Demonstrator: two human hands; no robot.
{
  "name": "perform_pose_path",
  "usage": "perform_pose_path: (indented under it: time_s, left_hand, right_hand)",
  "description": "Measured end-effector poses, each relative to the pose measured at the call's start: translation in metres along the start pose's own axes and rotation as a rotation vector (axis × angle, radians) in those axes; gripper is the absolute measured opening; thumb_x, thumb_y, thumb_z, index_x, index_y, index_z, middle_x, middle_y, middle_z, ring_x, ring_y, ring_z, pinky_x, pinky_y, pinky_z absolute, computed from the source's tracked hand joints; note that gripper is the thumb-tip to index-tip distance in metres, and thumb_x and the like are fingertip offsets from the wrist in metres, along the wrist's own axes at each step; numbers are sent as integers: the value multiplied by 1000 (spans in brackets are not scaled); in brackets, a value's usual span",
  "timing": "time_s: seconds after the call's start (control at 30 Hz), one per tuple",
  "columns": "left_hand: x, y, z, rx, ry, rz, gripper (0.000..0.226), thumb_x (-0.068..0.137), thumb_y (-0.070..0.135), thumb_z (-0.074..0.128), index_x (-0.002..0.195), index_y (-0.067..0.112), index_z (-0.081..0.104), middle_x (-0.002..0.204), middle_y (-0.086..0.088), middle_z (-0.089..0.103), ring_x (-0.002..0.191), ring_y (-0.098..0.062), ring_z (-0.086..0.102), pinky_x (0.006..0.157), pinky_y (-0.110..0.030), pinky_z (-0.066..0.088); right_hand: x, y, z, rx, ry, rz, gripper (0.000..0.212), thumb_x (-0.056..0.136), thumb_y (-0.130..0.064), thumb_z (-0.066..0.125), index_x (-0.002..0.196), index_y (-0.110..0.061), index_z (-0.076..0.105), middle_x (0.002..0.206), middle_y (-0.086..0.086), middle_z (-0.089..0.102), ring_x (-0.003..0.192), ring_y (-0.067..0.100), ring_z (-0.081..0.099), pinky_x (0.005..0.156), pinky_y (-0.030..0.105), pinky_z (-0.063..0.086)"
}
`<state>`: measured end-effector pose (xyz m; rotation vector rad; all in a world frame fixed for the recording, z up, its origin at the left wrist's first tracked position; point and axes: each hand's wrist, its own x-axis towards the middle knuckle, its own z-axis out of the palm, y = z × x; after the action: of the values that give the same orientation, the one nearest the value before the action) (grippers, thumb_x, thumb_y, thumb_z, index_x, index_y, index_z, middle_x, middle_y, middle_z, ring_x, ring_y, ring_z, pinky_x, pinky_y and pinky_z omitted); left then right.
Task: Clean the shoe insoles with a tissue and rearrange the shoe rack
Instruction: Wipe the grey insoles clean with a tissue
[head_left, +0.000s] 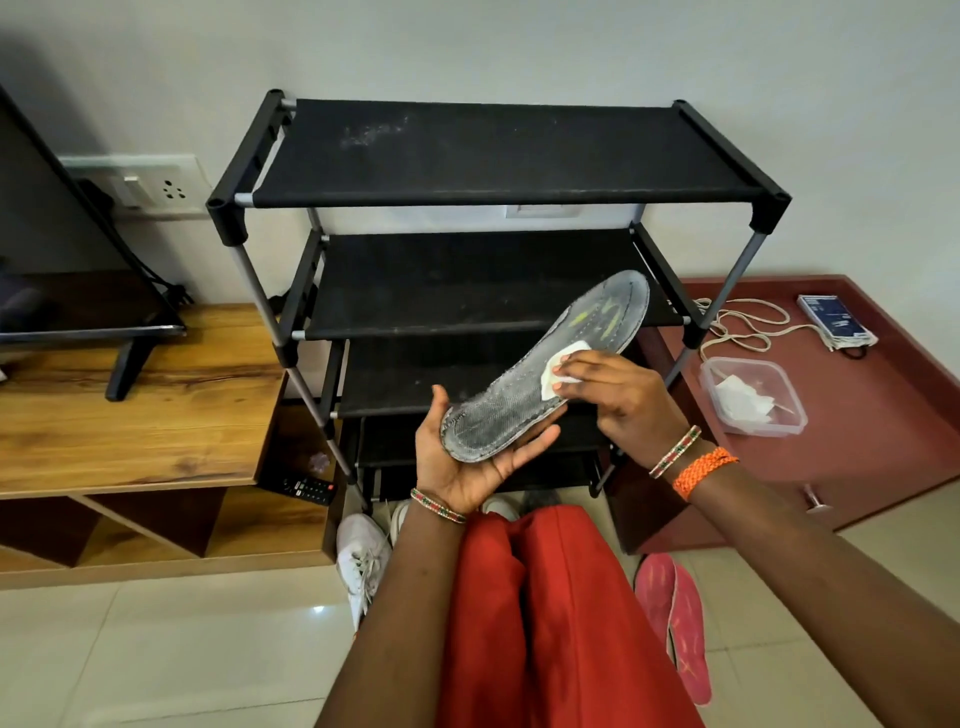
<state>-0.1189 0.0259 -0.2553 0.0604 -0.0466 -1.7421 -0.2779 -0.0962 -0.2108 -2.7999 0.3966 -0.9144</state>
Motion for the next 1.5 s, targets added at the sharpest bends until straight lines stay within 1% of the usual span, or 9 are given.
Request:
perform_pose_path:
  time_s: [0.13,0.23,0.37,0.5,0.67,0.77,0.93,1.2,1.5]
  left_hand:
    - [0,0,5,137,-4,-54,65,71,8,58,133,-6,45,137,-33,40,125,-51,41,96,-57,44]
    - [5,-9,6,269,12,-9,72,57,-3,53,129,2,50,129,-25,51,119,-44,49,98,-58,41]
    - [17,-12,-1,277,200,62,63,35,12,85,93,-6,68,84,-19,68,75,-27,69,73,-34,58]
    - [22,-14,2,316,303,70,90,73,73,45,115,-4,63,117,-23,60,107,-30,62,97,-39,45]
    - [24,-24,1,264,364,133,68,93,57,29,92,3,72,88,-15,71,76,-26,71,66,-35,59]
    - [23,-24,4,295,398,153,57,96,47,33,95,4,70,88,-14,71,76,-25,70,68,-33,58]
    - [24,-16,2,222,428,270,47,94,41,36,95,4,64,82,-10,70,72,-19,70,68,-27,57]
    - [21,-19,7,197,372,258,57,96,41,33,82,5,75,85,-10,72,76,-20,71,70,-27,57]
    - [25,-16,4,153,387,261,51,97,43,33,96,5,66,92,-12,70,81,-23,70,75,-31,57]
  right_hand:
    - [-8,7,-2,38,-77,1,49,57,24,47,92,0,72,103,15,69,104,28,62,98,29,45]
    - [-7,1,-3,49,-83,50,37,67,7,45,89,-1,73,102,14,70,100,28,64,89,39,52]
    - [-8,-38,17,136,-153,40,31,75,-7,50,95,-4,73,102,13,70,99,24,64,96,25,44]
    - [-8,-52,34,191,-217,1,20,83,-6,60,98,-4,72,102,10,70,98,22,64,92,26,46]
    - [23,-37,40,227,54,463,18,79,1,67,95,-6,73,93,6,71,87,15,65,85,23,51]
    - [30,-47,47,389,208,748,26,78,-1,71,102,-9,69,89,3,68,77,6,62,72,8,48]
    - [23,-81,63,368,148,669,12,74,3,71,83,-5,74,85,2,67,75,8,61,73,7,47]
    - [42,-67,61,263,234,701,14,82,3,65,91,-3,73,92,3,63,85,13,61,82,23,53]
    - [44,-59,61,185,121,575,13,81,3,64,88,-3,73,89,6,68,82,17,64,82,29,54]
